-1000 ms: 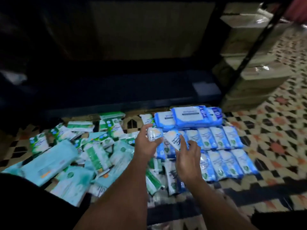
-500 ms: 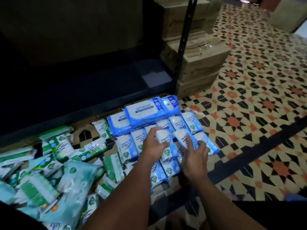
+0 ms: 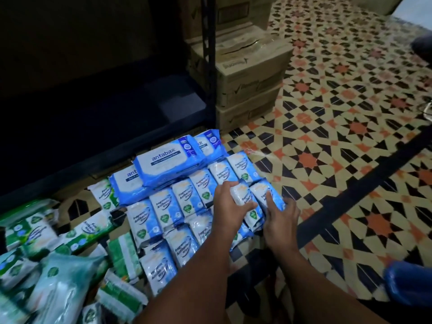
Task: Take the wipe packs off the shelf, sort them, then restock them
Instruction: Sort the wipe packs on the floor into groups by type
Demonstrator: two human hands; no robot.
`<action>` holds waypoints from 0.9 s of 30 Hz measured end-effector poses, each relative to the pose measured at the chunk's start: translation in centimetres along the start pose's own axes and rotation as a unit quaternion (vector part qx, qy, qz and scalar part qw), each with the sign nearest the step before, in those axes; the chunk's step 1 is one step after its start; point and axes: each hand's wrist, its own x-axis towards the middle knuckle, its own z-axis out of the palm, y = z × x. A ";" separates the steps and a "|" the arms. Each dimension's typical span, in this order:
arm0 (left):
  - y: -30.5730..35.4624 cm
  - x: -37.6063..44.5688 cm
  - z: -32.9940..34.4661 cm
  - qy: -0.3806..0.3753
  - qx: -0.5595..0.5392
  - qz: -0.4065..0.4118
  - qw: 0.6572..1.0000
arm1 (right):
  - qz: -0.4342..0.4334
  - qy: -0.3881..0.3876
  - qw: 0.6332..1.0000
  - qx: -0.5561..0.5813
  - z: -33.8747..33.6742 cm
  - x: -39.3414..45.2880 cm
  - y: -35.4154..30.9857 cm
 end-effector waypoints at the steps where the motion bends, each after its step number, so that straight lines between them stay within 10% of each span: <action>1: -0.2 0.0 0.1 0.001 0.019 0.007 1.000 | -0.002 -0.002 1.000 0.009 0.2 0.1 0.1; 7: -2.9 -0.1 -0.1 0.032 0.302 0.108 0.947 | 0.001 -0.009 0.998 0.068 1.4 0.1 0.3; 20: -5.6 -0.2 0.1 -0.005 0.421 0.185 0.888 | 0.021 -0.005 0.986 0.163 2.0 1.3 -0.2; 27: -6.2 -0.8 -0.4 -0.017 0.464 0.196 0.864 | 0.027 -0.124 0.992 -0.012 2.2 1.7 -1.0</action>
